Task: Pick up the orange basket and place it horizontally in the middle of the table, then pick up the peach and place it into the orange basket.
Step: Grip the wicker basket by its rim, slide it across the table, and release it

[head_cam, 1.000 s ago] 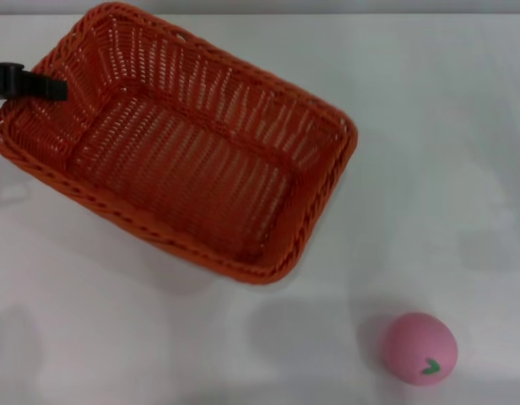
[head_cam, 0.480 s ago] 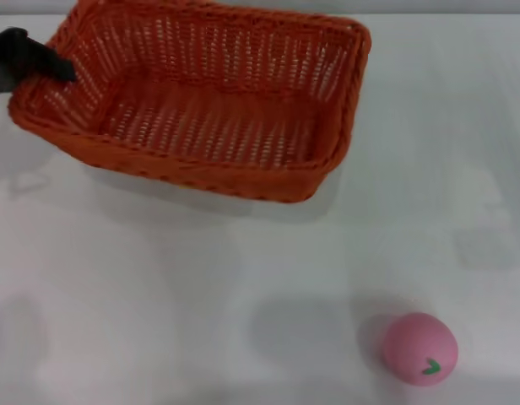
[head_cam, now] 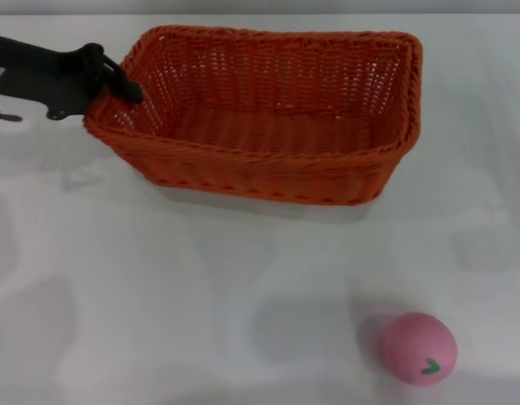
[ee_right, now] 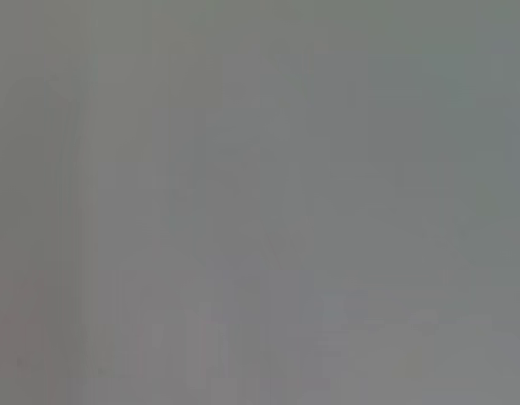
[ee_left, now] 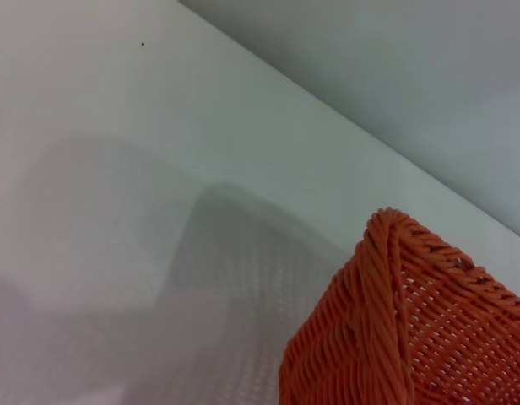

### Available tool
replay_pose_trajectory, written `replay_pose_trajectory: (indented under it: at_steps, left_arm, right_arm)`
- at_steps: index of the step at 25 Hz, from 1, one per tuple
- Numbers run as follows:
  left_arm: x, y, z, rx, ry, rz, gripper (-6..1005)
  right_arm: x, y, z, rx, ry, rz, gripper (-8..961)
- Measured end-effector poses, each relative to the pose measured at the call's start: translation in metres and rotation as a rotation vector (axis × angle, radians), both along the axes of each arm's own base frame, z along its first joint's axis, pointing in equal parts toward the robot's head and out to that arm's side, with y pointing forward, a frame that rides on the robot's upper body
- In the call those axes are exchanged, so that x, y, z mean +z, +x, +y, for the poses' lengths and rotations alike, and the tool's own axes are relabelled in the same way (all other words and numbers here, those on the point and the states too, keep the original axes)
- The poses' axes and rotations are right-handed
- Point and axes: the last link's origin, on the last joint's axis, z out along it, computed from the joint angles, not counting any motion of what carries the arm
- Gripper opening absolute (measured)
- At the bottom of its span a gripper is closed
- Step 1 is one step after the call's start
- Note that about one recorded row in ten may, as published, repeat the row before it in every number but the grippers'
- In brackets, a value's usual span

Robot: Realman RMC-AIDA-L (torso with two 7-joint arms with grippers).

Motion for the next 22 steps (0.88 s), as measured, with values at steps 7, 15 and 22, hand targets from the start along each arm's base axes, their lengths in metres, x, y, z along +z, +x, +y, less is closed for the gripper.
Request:
replay_pose_trajectory:
  at_steps: [7,15,22]
  left_arm:
    - [-0.016,0.005,0.001,0.057,-0.018,0.007,146]
    - [-0.02,-0.007,-0.004,0.105,-0.011,0.019,147]
    - [-0.027,-0.015,-0.007,0.114,-0.031,0.016,147]
  right_arm:
    - [0.001,0.0,-0.001,0.002,0.004,-0.013,869]
    - [0.001,-0.003,-0.002,0.023,0.004,-0.015,869]
    - [-0.001,-0.004,-0.002,0.027,-0.001,-0.013,869]
